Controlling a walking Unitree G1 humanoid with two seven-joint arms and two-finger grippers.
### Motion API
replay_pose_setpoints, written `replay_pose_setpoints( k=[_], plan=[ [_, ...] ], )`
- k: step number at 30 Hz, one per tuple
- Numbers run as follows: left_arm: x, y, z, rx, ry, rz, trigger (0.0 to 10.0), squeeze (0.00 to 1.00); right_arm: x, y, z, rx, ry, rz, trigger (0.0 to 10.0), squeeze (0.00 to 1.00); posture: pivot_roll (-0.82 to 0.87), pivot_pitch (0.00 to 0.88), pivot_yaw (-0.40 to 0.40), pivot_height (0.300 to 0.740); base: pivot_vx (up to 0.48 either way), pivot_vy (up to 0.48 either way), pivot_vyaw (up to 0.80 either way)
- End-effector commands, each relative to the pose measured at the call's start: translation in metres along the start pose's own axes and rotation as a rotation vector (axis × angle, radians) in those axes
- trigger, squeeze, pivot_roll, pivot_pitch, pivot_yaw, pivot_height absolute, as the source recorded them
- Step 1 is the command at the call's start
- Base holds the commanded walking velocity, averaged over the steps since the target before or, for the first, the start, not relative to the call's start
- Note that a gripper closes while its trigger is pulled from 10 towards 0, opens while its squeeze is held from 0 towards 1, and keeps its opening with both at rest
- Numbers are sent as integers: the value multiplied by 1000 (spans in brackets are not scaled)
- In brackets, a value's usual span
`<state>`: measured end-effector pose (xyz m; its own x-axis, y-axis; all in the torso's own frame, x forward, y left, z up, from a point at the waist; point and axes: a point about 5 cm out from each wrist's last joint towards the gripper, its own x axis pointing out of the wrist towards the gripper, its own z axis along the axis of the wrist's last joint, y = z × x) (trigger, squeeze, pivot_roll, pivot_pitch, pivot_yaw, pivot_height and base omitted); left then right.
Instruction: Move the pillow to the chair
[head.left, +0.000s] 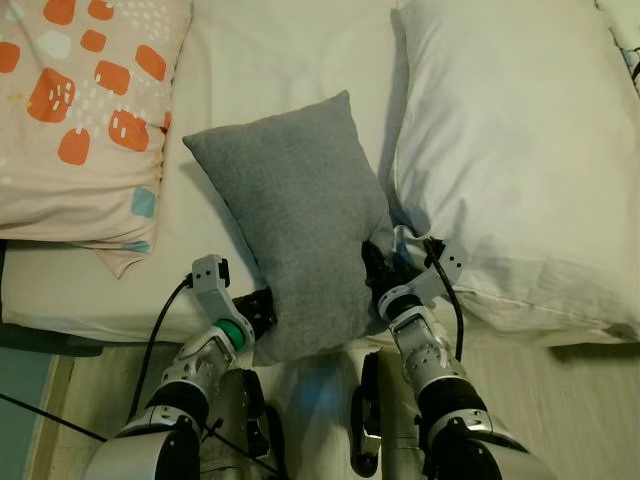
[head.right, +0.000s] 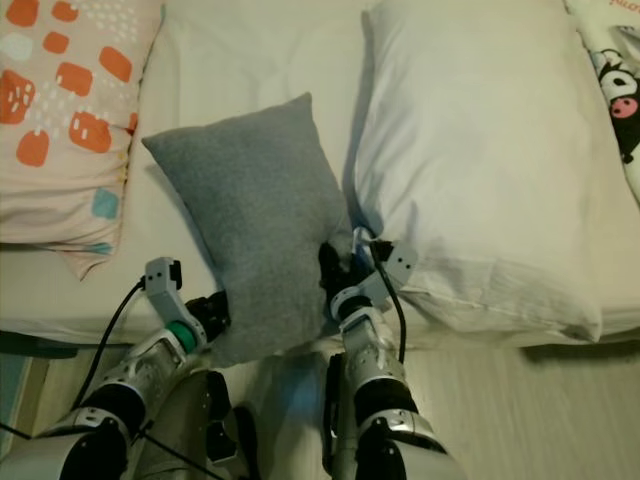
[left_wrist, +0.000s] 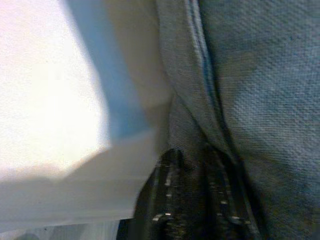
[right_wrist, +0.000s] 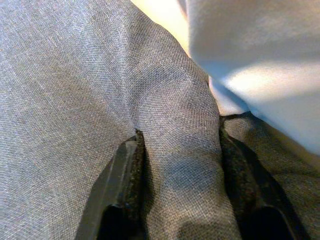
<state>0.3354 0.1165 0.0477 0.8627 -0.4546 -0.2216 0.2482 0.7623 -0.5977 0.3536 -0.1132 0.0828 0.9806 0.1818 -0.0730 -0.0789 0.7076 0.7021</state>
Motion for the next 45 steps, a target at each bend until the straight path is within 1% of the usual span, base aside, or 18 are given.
replay_pose_setpoints(
  k=[1,8,13,15,17,19,22,25,27,28,31,33,36,37,40,42,44,45],
  plan=[
    [-4,-3,-29,-36,117,-29,0,0,-15,5,-60,81,226,-16,0,0,-44,375,165,622,0,0,0],
    [-2,-8,-26,-63,99,-79,0,0,-13,8,-53,65,204,1,0,0,-49,368,162,622,0,0,0],
    [0,-11,-21,-51,74,-102,0,0,-8,11,-45,51,183,22,0,0,-59,338,156,622,0,0,0],
    [0,-9,-15,-11,43,-91,0,0,-2,17,-34,-17,160,50,0,0,-63,290,138,622,0,0,0],
    [0,-9,-15,-11,43,-91,0,0,-2,17,-34,-17,160,50,0,0,-63,290,138,622,0,0,0],
    [-1,-7,-12,-6,20,-78,0,0,3,23,-27,-70,152,86,0,0,-59,260,120,622,0,0,0],
    [-2,-6,-10,-10,-3,-81,0,0,7,28,-18,-92,137,120,0,0,-46,228,99,622,0,0,0],
    [-2,-6,-8,-7,-14,-87,0,0,8,30,-14,-98,129,135,0,0,-43,225,97,622,0,0,0],
    [-2,-9,-1,5,-47,-121,0,0,12,41,-4,-125,97,193,0,0,-14,217,104,622,0,0,0],
    [-2,-9,-1,5,-47,-121,0,0,12,41,-4,-125,97,193,0,0,-14,217,104,622,0,0,0],
    [-3,-12,9,25,-83,-163,0,0,13,50,4,-141,61,243,0,0,-12,199,115,622,0,0,0],
    [-5,-12,25,48,-148,-179,0,0,11,58,14,-154,15,281,0,0,-8,166,133,622,0,0,0],
    [-5,-12,25,48,-148,-179,0,0,11,58,14,-154,15,281,0,0,-8,166,133,622,0,0,0],
    [-6,-15,37,66,-199,-194,0,0,8,59,21,-159,-13,296,0,0,9,140,137,622,0,0,0],
    [-6,-18,44,73,-225,-206,0,0,6,60,24,-165,-25,306,0,0,9,140,137,622,0,0,0],
    [-9,-26,58,95,-277,-238,0,0,1,59,27,-214,-33,319,0,0,15,117,141,622,0,0,0],
    [-11,-30,65,152,-299,-242,0,0,-2,55,27,-293,-40,308,0,0,11,105,143,622,0,0,0],
    [-11,-30,65,152,-299,-242,0,0,-2,55,27,-293,-40,308,0,0,11,105,143,622,0,0,0]
  ],
)
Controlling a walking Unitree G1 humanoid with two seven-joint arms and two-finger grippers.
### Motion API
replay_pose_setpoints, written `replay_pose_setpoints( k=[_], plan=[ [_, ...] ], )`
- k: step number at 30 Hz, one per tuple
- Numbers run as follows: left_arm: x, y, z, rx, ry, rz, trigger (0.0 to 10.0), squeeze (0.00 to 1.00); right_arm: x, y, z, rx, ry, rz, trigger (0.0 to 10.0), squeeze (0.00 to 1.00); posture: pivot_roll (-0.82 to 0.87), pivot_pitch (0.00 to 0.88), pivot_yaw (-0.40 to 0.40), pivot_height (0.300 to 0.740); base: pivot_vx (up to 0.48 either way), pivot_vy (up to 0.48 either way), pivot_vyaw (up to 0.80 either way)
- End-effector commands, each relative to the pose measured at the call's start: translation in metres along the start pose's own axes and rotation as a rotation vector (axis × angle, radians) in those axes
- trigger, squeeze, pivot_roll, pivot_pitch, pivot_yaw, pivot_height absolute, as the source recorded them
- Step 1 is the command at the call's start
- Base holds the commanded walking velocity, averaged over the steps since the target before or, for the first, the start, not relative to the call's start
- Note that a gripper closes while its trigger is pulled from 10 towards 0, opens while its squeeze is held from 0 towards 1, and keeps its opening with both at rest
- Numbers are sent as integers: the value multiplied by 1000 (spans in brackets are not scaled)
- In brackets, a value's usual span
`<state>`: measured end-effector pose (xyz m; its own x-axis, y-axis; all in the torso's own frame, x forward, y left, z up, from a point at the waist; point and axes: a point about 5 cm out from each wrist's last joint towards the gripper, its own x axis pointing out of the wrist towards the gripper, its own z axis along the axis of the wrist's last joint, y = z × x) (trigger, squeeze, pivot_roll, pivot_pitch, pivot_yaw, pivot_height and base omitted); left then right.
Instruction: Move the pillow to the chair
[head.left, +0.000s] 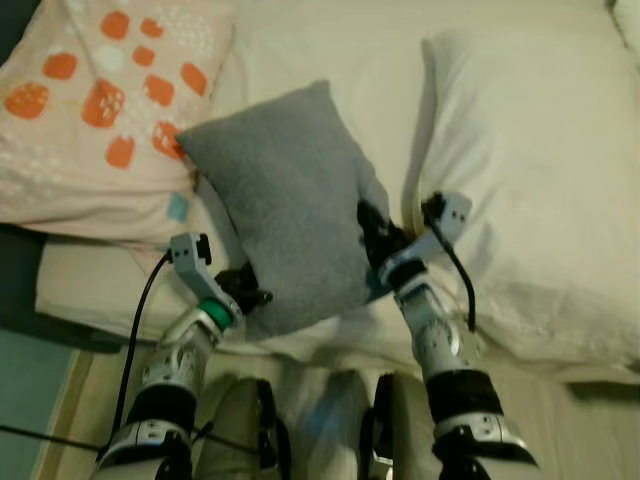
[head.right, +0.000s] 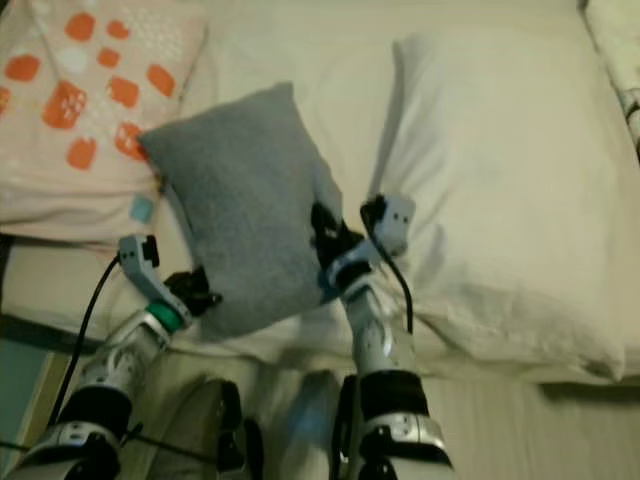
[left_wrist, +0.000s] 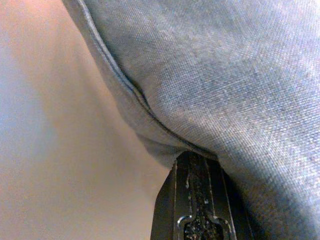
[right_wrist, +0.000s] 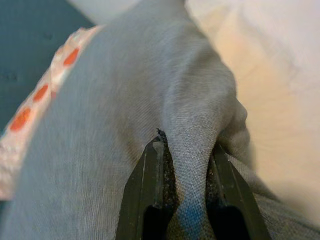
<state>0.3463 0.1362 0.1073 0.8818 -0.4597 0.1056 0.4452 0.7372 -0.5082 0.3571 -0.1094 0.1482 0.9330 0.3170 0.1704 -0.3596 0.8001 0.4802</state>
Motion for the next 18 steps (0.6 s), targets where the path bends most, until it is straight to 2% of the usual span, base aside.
replay_pose_setpoints(
  k=[1,3,4,7,8,13,14,15,18],
  plan=[
    [5,-12,8,72,-29,-56,0,0,-2,10,-15,-48,62,44,0,0,5,98,141,622,0,0,0],
    [5,-11,10,150,-28,-10,0,0,-4,8,-15,-76,42,13,0,0,3,87,135,622,0,0,0],
    [5,-11,10,150,-28,-10,0,0,-4,8,-15,-76,42,13,0,0,3,87,135,622,0,0,0],
    [6,-12,11,309,-15,74,0,0,-10,5,-16,-101,29,-20,0,0,10,65,98,622,0,0,0],
    [6,-14,11,334,-16,87,0,0,-12,5,-18,-95,30,-28,0,0,11,63,95,622,0,0,0],
    [7,-22,14,372,-36,83,0,0,-16,7,-18,-96,9,-49,0,0,7,55,73,622,0,0,0],
    [7,-25,16,379,-45,80,4471,0,-17,9,-18,-103,7,-56,2745,0,2,50,69,622,0,0,0],
    [7,-28,18,387,-47,84,10000,0,-17,11,-19,-129,14,-50,10000,0,-4,46,66,622,0,0,0],
    [7,-29,19,388,-46,88,10000,0,-17,13,-20,-152,22,-45,10000,0,-10,40,67,622,0,0,0]
  ],
)
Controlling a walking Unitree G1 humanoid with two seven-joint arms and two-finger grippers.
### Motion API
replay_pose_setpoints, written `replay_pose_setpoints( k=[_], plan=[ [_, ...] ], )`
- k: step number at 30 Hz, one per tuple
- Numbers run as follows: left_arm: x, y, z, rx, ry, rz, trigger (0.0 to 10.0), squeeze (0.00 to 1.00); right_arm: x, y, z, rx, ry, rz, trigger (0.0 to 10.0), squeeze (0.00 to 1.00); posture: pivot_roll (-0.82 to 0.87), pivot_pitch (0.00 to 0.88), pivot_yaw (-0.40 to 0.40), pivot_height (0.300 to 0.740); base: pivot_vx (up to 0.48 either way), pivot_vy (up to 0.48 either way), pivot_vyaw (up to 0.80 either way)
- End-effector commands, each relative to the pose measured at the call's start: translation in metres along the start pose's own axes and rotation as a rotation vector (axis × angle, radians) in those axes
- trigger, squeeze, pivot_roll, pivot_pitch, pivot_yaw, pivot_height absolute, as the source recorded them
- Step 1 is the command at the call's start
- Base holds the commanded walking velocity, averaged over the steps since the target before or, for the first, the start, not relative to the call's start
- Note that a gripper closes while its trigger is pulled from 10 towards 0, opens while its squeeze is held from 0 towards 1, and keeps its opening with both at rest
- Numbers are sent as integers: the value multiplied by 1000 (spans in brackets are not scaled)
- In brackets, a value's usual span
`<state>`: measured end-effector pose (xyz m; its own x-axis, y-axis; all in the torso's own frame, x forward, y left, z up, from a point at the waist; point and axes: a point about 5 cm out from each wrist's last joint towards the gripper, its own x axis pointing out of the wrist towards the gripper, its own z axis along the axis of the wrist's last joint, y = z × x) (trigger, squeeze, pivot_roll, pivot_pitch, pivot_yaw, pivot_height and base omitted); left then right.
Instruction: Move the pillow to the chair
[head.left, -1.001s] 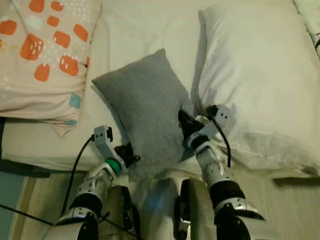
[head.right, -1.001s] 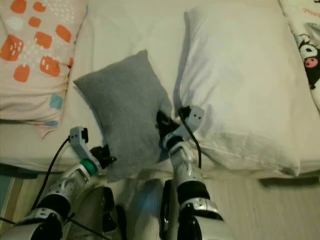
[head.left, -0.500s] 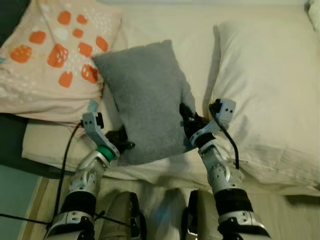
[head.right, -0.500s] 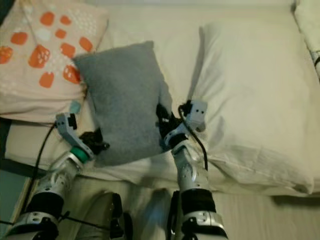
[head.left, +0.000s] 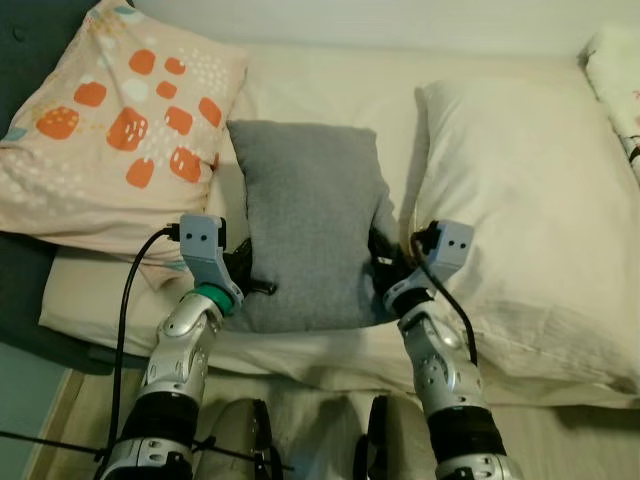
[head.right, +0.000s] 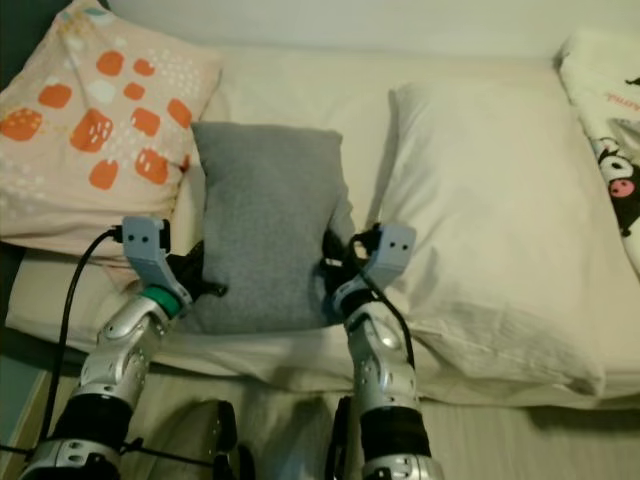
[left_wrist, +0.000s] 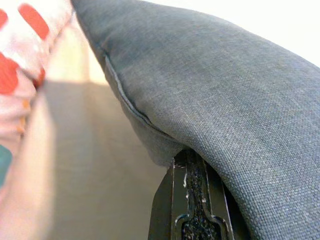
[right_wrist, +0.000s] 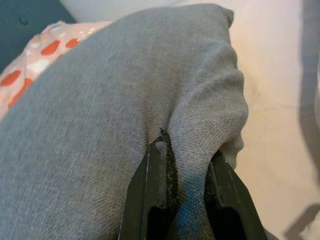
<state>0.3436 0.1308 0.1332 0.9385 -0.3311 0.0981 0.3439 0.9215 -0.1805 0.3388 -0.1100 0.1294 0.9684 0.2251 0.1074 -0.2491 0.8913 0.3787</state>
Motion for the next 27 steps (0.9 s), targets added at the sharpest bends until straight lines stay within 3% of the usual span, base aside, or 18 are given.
replay_pose_setpoints(
  k=[1,12,27],
  plan=[
    [2,-10,5,29,-10,-36,10000,0,2,18,-2,-40,4,74,10000,0,-11,39,67,622,0,0,0],
    [0,-6,8,164,12,46,10000,0,-6,13,-17,-94,33,-11,10000,0,-17,26,50,642,0,0,0],
    [-3,-15,1,220,52,44,10000,0,-1,24,-17,-87,25,-6,10000,0,-13,26,56,702,0,0,0]
  ],
)
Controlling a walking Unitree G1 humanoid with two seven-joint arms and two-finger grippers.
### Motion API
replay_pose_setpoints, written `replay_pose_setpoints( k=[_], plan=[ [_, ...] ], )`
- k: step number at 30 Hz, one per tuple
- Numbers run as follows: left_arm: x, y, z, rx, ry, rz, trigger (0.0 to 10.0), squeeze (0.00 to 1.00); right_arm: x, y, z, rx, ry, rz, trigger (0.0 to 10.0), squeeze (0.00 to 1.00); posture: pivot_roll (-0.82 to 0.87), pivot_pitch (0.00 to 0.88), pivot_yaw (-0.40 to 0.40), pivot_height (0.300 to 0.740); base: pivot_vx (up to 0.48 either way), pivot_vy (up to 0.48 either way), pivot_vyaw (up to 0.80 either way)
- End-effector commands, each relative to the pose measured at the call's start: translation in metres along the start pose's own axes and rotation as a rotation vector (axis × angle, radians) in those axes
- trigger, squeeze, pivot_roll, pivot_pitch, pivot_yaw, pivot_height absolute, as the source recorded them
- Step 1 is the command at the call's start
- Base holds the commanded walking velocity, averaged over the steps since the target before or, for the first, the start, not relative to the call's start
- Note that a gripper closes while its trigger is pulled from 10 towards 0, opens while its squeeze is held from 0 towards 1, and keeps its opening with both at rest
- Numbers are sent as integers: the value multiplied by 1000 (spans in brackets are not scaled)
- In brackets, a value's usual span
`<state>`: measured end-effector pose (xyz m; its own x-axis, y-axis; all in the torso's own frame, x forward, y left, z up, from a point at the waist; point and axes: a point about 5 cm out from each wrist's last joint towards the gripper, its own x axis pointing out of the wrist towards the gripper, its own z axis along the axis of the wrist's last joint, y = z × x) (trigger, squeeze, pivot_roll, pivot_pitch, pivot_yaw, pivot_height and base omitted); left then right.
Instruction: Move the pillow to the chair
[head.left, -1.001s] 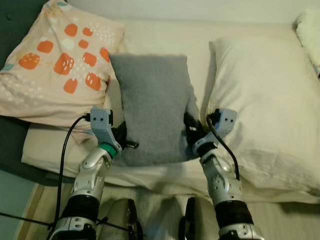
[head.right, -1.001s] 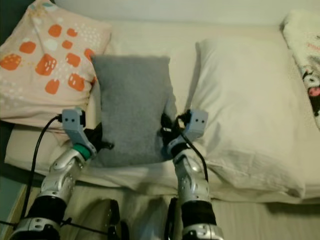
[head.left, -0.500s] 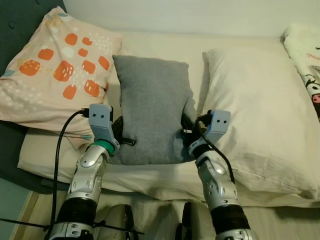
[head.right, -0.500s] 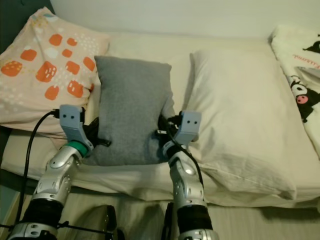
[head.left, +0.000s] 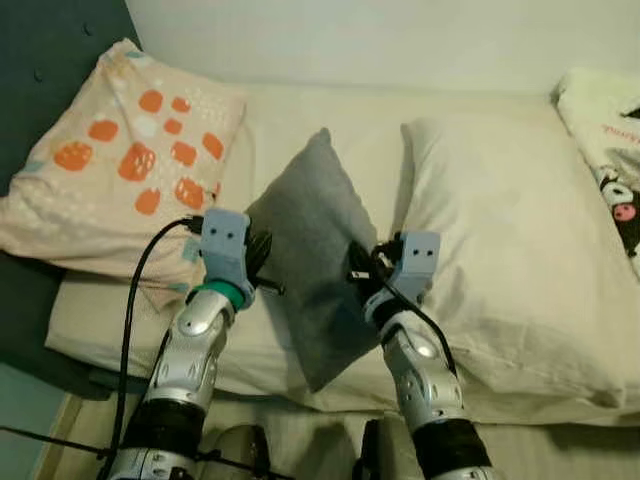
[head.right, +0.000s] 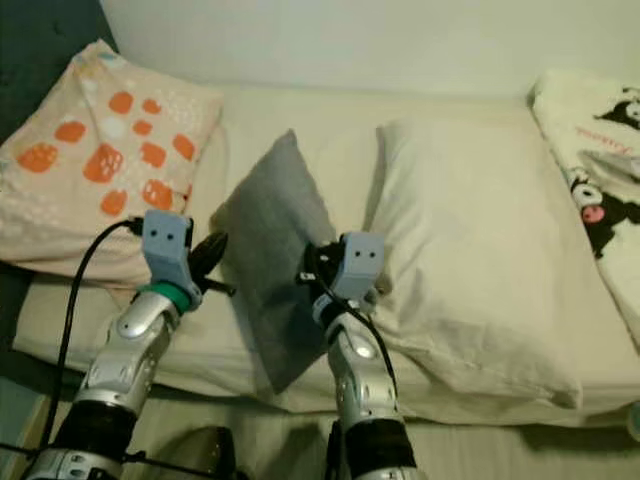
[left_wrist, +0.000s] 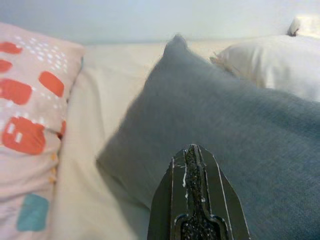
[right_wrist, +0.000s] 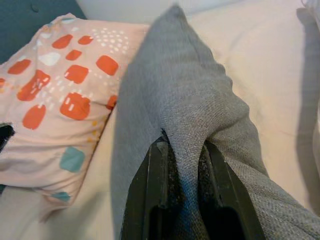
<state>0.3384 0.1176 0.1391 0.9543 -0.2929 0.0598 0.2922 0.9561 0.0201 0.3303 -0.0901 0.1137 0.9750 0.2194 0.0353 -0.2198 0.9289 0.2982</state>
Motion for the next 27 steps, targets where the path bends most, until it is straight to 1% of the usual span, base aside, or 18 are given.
replay_pose_setpoints(
  k=[1,6,8,15,17,21,24,27],
  plan=[
    [-3,-1,-3,12,19,-3,10000,0,4,10,7,2,-42,22,10000,0,-12,27,57,707,0,0,0],
    [-2,-1,-1,21,20,-7,10000,0,4,10,6,3,-40,18,10000,0,-6,27,63,722,0,0,0],
    [-1,-1,-1,26,23,-13,10000,0,2,10,4,5,-38,14,10000,0,-4,26,75,737,0,0,0],
    [-1,0,-1,29,32,-19,10000,0,2,9,5,15,-47,-7,10000,0,-15,27,91,740,0,0,0],
    [-1,-1,-3,30,38,-26,10000,0,2,5,6,-39,-61,-42,10000,0,-19,22,98,740,0,0,0],
    [0,-3,-3,35,40,-34,10000,0,1,3,4,-17,-50,-43,10000,0,-20,20,90,740,0,0,0],
    [-3,-6,-8,36,47,-35,10000,0,-2,2,2,40,-30,-24,10000,0,-26,15,75,740,0,0,0],
    [-5,-8,-11,35,53,-35,10000,0,-3,2,2,49,-28,-26,10000,0,-30,12,62,740,0,0,0]
  ],
)
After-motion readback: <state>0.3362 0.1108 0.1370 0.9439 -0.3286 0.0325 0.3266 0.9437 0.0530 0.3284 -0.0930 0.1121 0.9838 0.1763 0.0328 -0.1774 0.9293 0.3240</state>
